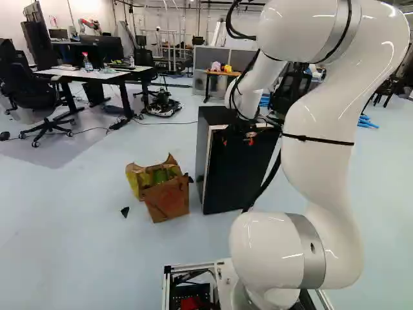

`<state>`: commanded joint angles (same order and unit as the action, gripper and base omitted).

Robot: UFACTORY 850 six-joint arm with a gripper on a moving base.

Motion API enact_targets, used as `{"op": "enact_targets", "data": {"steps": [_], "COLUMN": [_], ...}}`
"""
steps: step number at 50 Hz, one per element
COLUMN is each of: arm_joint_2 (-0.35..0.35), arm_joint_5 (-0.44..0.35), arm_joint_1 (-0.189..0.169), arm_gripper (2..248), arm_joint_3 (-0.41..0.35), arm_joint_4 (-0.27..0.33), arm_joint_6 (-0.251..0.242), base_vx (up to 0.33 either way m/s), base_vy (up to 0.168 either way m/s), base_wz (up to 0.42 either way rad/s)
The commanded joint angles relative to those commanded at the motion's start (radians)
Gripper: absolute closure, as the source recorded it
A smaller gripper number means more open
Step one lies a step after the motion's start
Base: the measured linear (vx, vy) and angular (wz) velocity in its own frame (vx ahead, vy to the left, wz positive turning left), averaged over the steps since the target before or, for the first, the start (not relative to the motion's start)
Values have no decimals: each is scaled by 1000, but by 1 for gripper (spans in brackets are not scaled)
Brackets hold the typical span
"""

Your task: Grab a drink from the fridge

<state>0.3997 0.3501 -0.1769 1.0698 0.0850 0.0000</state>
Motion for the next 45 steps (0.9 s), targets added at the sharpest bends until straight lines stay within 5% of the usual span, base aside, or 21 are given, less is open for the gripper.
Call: {"op": "enact_targets", "data": {"steps": [45], "arm_joint_2": [-11], "arm_joint_5": [-34], "arm_joint_1": [-1], "arm_gripper": [3], "arm_joint_3": [-15], "arm_joint_4": [0], "arm_joint_6": [0], "base_vx": [0], "base_vy": [0], "base_wz": [0]}}
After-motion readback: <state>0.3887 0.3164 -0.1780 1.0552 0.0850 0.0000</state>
